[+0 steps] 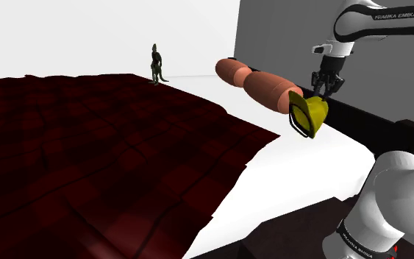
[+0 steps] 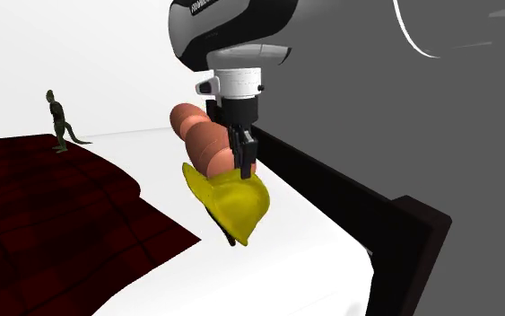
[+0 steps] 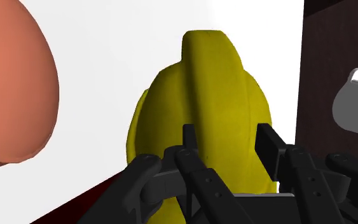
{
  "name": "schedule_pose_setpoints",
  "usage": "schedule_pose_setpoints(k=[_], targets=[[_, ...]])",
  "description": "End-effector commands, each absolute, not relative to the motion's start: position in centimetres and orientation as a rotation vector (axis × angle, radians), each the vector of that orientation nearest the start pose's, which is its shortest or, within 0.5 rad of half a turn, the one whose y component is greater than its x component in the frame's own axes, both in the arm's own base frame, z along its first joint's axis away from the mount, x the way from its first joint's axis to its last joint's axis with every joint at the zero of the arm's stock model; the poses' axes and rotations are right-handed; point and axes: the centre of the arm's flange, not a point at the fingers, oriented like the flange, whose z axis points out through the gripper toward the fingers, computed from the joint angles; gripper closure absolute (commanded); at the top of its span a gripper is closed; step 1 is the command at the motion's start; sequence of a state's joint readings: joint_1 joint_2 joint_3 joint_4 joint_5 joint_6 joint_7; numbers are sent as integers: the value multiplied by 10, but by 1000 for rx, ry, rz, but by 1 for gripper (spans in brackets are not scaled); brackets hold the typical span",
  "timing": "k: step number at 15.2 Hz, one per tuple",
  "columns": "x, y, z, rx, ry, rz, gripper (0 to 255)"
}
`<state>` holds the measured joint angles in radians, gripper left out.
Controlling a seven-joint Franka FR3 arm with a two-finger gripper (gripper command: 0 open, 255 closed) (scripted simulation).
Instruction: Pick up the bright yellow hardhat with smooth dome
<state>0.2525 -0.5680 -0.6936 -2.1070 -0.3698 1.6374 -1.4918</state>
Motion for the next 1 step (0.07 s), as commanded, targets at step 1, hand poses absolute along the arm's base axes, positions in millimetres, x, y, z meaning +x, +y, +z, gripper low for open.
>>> schedule_pose_setpoints(k=[1], targets=[[341,-262,578,-2630,-1727,29,255]])
